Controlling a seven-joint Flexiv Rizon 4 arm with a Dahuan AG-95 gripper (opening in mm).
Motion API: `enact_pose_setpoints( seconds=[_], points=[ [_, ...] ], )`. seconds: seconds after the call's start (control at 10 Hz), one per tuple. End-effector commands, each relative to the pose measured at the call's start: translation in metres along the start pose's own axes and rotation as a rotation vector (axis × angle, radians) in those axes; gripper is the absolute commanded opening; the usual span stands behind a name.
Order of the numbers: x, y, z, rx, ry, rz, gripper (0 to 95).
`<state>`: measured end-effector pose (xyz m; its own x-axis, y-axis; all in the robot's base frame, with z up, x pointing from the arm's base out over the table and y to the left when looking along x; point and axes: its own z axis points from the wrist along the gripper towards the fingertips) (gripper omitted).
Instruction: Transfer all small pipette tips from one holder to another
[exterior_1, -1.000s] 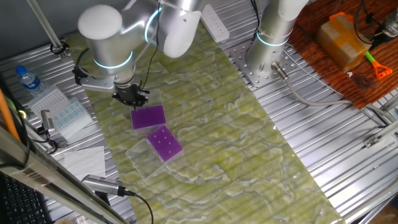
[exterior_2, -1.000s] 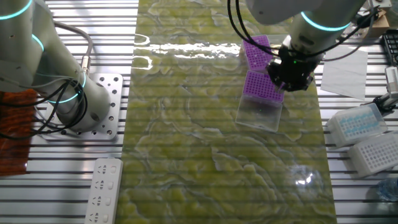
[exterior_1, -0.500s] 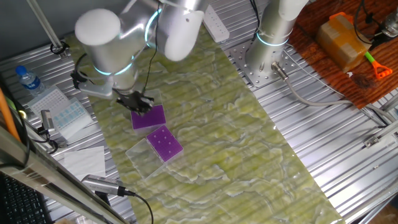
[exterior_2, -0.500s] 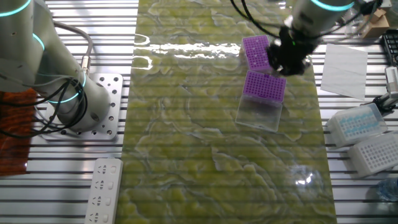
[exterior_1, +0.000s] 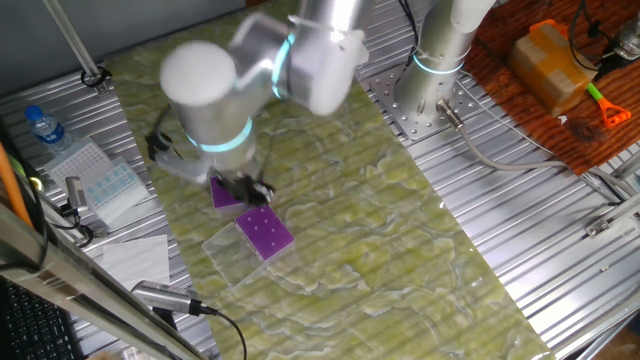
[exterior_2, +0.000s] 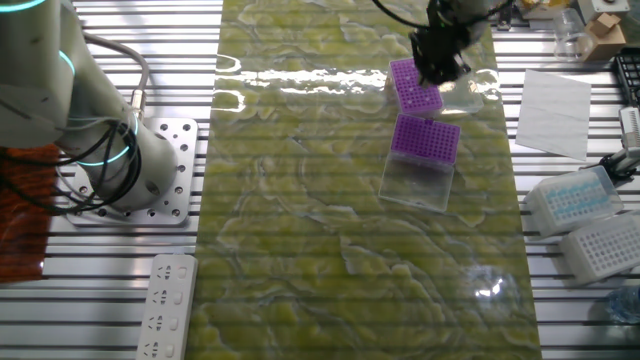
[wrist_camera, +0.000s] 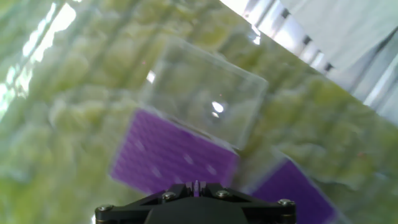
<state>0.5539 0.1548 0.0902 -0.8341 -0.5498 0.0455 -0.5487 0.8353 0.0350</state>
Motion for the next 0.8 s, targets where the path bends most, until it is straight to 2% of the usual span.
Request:
enact_pose_setpoints(
  seconds=[0.1, 0.4, 0.8],
  points=[
    [-0.009, 0.018, 0.006, 0.004, -0.012, 0.045, 0.0],
    [-0.018, 0.026, 0.013, 0.007, -0.035, 0.065, 0.0],
    [-0.021, 0.029, 0.016, 0.02, -0.033, 0.056, 0.0]
  ],
)
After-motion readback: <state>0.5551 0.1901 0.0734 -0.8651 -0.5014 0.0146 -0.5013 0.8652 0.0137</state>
